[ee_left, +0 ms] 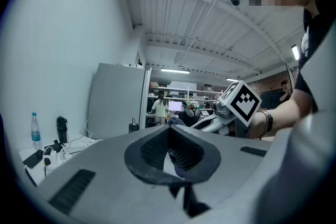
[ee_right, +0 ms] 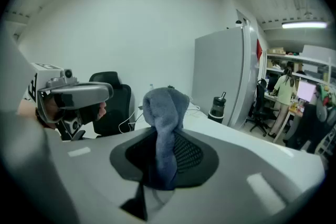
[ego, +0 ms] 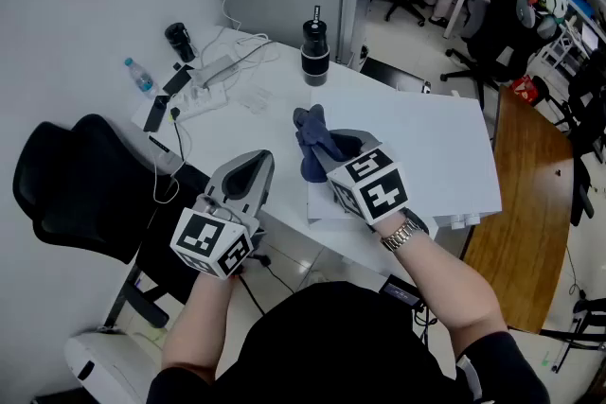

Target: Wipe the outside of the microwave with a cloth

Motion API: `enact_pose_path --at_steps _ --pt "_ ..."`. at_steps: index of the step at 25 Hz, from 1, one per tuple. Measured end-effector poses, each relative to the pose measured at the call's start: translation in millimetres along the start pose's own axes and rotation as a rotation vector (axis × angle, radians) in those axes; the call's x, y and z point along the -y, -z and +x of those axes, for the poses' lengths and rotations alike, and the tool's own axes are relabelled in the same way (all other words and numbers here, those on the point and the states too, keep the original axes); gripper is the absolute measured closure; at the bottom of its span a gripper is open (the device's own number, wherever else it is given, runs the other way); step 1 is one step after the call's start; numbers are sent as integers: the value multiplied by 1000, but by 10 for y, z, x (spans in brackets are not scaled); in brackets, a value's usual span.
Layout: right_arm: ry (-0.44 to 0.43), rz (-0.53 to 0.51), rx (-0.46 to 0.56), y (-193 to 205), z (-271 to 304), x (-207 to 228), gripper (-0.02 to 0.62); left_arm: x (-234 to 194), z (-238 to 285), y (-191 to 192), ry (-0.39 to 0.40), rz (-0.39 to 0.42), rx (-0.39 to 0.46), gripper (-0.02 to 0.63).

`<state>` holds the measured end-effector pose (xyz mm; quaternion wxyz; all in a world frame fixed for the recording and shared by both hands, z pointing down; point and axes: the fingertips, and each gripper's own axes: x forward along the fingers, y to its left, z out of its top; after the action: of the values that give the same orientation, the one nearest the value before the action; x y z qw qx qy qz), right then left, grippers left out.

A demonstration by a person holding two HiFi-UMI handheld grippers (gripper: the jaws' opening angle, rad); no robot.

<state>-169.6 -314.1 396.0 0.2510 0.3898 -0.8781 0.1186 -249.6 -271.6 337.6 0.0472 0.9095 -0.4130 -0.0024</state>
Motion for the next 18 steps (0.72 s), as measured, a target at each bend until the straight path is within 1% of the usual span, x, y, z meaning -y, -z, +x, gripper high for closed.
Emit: enact_pose_path --at_steps 4,7,11,18 --pt "21 -25 -79 106 236 50 512 -142 56 53 10 -14 -2 603" --pt "39 -47 -109 155 299 95 512 -201 96 83 19 -29 -5 602" --pt "49 -59 -127 172 324 152 514 -238 173 113 40 -39 -10 603" --pt "64 -43 -132 201 288 244 514 -222 269 115 71 -37 -11 601"
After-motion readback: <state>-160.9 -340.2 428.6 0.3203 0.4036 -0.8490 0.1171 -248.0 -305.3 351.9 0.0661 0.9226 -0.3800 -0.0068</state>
